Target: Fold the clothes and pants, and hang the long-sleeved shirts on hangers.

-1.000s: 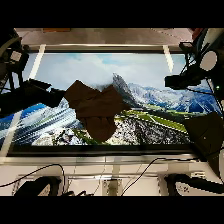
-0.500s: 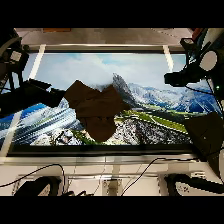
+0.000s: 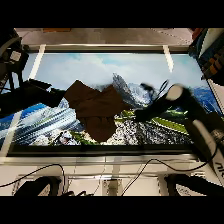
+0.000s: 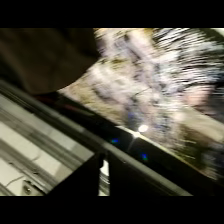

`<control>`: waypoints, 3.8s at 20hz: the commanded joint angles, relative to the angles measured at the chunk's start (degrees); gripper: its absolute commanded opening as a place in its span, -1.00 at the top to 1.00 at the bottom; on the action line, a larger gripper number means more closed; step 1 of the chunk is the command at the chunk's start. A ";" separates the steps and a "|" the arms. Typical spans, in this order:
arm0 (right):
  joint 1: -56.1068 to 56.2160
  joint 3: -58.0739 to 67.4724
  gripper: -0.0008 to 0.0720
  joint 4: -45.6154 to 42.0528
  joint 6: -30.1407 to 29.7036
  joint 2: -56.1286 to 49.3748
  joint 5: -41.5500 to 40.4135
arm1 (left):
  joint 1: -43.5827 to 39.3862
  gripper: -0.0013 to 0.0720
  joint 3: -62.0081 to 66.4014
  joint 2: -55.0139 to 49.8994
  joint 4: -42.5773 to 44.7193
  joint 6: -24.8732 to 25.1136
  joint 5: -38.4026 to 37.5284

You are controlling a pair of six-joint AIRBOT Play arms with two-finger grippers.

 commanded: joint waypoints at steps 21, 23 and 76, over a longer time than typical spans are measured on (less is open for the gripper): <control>13.49 -7.02 0.45 21.99 13.22 -16.98 -29.94 | 0.02 -0.82 -0.02 -4.24 0.02 0.02 0.31; 13.33 -5.66 0.91 21.88 11.47 -16.94 -30.91 | 0.02 -0.81 -0.02 -4.74 0.02 0.02 0.31; 2.62 53.31 0.92 -29.49 8.63 5.44 0.50 | 22.67 -0.81 -5.07 3.17 -38.18 6.43 -3.17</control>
